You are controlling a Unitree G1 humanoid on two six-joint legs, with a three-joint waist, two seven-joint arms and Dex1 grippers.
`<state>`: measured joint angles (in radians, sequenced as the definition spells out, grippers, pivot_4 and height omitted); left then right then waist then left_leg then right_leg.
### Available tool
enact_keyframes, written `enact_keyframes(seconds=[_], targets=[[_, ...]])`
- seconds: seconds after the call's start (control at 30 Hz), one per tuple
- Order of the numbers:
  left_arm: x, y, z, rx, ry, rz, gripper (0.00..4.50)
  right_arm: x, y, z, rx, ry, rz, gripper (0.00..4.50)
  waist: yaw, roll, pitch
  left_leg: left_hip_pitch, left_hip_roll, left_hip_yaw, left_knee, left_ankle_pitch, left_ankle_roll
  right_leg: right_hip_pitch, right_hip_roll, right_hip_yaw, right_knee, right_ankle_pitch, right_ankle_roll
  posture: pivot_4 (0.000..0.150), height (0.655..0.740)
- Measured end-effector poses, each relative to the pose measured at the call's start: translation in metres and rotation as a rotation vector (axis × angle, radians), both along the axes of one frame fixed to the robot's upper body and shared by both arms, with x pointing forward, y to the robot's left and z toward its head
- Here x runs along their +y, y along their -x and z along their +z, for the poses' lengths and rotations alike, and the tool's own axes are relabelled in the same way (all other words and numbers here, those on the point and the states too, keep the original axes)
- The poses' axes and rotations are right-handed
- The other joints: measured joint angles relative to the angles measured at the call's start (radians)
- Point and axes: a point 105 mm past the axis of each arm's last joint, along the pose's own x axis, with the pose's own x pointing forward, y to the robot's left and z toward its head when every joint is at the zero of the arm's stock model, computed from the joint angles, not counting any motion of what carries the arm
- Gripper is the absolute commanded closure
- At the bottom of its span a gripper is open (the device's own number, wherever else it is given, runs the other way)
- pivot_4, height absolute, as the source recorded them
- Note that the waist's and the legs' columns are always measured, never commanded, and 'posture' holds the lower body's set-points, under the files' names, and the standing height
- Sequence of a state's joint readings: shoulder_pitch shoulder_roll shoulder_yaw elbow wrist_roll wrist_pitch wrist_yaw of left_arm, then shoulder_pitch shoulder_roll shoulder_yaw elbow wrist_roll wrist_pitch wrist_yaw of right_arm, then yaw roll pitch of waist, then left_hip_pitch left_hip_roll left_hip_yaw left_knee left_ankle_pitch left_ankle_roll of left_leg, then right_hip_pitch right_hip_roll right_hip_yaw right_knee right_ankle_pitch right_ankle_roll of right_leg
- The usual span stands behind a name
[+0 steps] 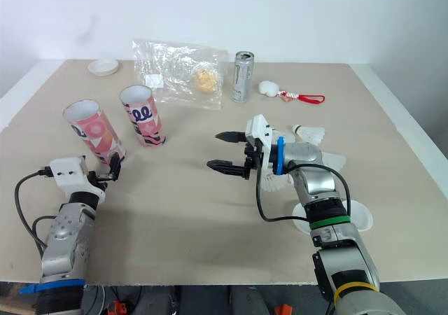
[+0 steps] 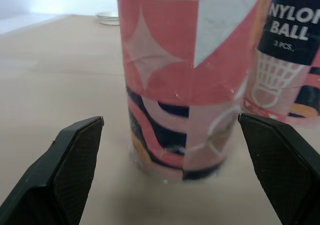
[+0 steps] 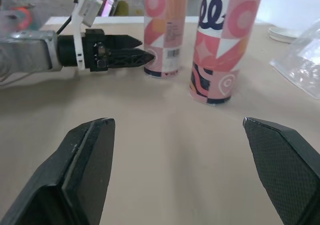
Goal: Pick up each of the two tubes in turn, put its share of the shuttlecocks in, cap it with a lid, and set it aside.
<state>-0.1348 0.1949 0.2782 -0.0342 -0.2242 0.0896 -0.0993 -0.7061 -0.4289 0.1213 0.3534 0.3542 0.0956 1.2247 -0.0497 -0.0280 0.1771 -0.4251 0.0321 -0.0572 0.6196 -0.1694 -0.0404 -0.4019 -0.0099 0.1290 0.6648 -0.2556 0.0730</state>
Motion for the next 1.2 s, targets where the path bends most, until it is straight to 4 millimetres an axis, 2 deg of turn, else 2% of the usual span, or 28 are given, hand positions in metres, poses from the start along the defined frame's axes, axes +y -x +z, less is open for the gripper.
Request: enact_keyframes(seconds=[0.27,0.63,1.1,1.13,1.17,1.2], targets=[[-0.001,-0.017,-0.011,0.055,0.004,-0.034,0.0,0.001,-0.001,-0.001,-0.01,0.01,-0.004,0.1,0.0,0.0,0.0,0.0,0.0,0.0,0.0,0.0,0.0,0.0,0.0,0.0,0.0,0.0,0.0,0.15,0.74],[0.004,-0.039,-0.006,0.068,-0.052,-0.096,0.0,0.001,-0.001,-0.002,-0.013,0.017,-0.01,0.1,0.0,0.0,0.0,0.0,0.0,-0.001,-0.001,0.0,0.0,0.0,0.0,0.0,0.0,0.0,0.0,0.15,0.74],[-0.005,-0.045,-0.005,0.03,-0.132,-0.167,0.0,0.0,-0.002,-0.001,-0.014,0.018,-0.016,0.1,0.001,0.0,0.0,-0.001,0.0,-0.001,-0.001,0.0,0.0,-0.001,0.0,0.0,0.0,0.0,0.0,0.15,0.74],[-0.004,-0.046,-0.005,0.032,-0.134,-0.167,0.25,0.0,-0.002,-0.001,-0.014,0.018,-0.016,0.03,0.0,0.0,0.0,-0.001,0.0,-0.001,-0.001,0.0,0.0,-0.001,0.0,0.0,0.0,0.0,0.0,0.15,0.74],[-0.004,-0.046,-0.004,0.032,-0.135,-0.167,0.25,0.0,-0.002,-0.001,-0.014,0.018,-0.016,0.03,0.0,0.0,0.0,-0.001,0.0,-0.001,-0.001,0.0,0.0,-0.001,0.0,0.0,0.0,0.0,0.0,0.15,0.74],[-0.003,-0.046,-0.005,0.031,-0.136,-0.168,0.73,0.0,-0.002,-0.001,-0.014,0.018,-0.016,0.0,0.0,0.0,0.0,-0.001,0.0,-0.001,-0.001,0.0,0.0,-0.001,0.0,0.0,0.0,0.0,0.0,0.15,0.74]])
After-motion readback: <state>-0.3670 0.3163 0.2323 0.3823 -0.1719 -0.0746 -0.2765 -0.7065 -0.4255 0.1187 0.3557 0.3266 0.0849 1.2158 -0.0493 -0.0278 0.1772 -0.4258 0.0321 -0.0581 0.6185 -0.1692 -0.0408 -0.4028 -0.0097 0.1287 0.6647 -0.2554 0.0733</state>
